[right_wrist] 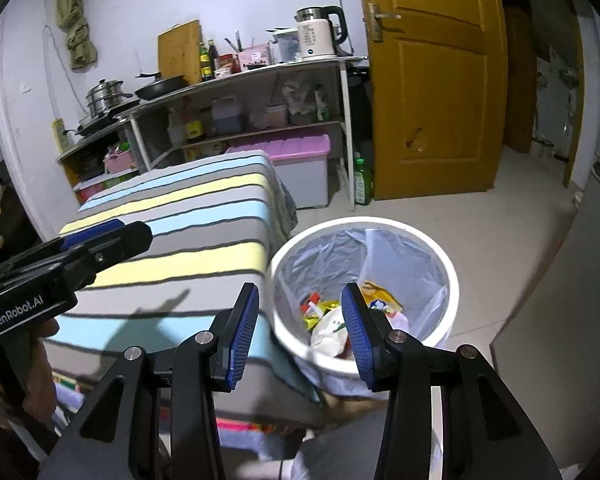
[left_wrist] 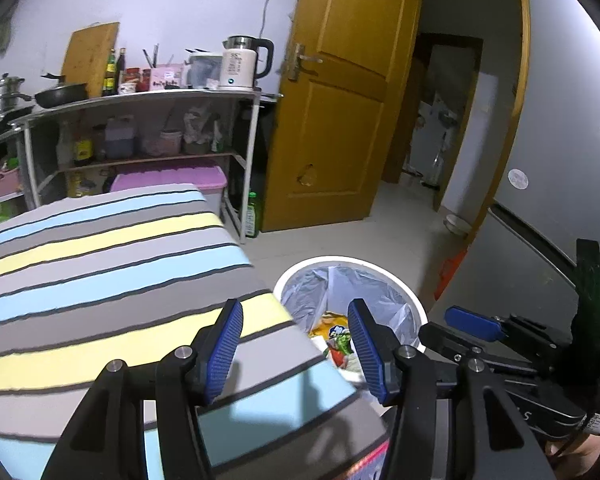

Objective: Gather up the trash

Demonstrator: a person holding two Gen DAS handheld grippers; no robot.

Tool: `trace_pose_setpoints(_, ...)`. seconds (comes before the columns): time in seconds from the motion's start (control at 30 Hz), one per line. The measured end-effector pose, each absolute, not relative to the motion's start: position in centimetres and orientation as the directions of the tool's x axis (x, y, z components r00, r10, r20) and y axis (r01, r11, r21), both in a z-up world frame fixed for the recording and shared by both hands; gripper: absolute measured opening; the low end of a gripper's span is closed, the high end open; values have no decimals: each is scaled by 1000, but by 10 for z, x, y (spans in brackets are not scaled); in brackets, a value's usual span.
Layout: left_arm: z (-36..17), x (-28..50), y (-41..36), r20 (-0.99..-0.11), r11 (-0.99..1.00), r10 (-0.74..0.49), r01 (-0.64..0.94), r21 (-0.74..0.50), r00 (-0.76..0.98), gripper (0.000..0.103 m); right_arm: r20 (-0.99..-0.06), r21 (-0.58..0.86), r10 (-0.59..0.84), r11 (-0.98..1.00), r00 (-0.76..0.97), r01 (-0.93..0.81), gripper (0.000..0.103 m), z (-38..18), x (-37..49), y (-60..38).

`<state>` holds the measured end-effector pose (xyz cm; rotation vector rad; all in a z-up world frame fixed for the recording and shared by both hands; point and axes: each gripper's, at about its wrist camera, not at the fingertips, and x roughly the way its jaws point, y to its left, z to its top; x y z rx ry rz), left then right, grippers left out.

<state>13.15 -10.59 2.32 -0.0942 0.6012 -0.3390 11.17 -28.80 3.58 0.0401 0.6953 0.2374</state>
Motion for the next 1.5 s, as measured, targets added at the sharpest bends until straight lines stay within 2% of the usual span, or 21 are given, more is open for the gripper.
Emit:
trace_pose_setpoints(0.33, 21, 88, -83, -532, 961, -275, 220, -164, 801, 54, -582, 72, 252, 963, 773, -260, 44, 50, 66, -270)
trace_pose_setpoints(0.73, 13, 62, -69, -535, 974, -225, 175, -142, 814, 54, -579, 48, 241, 964, 779, -262, 44, 43, 45, -264)
trace_pose_setpoints(1.5, 11, 52, -71, -528, 976, -220, 179, -128, 820, 54, -577, 61, 233, 968, 783, -243, 44, 41, 42, -269)
